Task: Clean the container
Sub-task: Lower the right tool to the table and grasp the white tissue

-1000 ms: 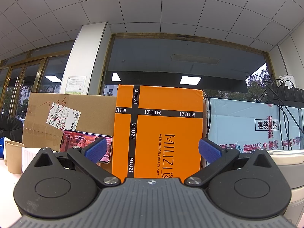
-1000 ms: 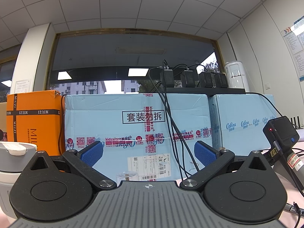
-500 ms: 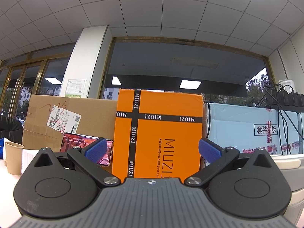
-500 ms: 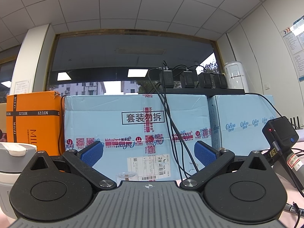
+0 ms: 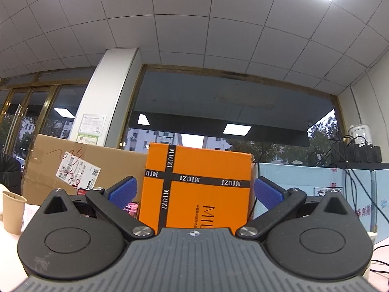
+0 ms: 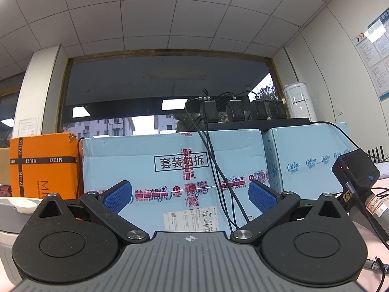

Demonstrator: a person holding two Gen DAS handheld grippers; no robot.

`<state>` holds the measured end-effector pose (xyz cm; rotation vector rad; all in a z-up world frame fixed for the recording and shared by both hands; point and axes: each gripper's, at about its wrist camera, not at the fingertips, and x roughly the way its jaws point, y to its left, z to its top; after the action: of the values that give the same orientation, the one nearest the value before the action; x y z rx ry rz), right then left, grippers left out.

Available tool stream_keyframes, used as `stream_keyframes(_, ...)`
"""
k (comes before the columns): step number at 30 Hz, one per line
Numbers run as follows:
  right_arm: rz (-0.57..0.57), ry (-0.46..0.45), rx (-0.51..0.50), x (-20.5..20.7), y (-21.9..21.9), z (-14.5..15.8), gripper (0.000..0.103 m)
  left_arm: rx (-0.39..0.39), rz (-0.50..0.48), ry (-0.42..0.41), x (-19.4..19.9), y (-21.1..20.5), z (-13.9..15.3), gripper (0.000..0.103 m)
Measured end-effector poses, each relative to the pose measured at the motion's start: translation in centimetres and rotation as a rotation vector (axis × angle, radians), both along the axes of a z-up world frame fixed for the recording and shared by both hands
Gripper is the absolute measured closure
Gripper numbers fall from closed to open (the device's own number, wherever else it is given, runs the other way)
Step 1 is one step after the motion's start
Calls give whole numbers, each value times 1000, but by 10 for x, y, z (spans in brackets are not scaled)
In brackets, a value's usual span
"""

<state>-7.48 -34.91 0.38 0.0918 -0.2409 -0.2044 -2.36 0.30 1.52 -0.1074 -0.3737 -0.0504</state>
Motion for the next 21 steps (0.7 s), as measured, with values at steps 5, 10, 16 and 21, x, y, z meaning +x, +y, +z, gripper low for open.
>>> stream_keyframes(5, 16, 13, -20, -4, 4, 8, 0, 5, -78, 9, 0, 1, 4, 0)
stream_keyframes(10, 58, 29, -35, -11, 10, 20, 0, 21, -140, 41, 0, 1, 8, 0)
stream_keyframes(16, 176, 129, -44, -15, 10, 35, 0, 24, -242, 117, 5, 6, 12, 0)
stream_keyframes(21, 276, 291, -92, -13, 13, 42, 0, 102, -327, 169, 7, 1, 15, 0)
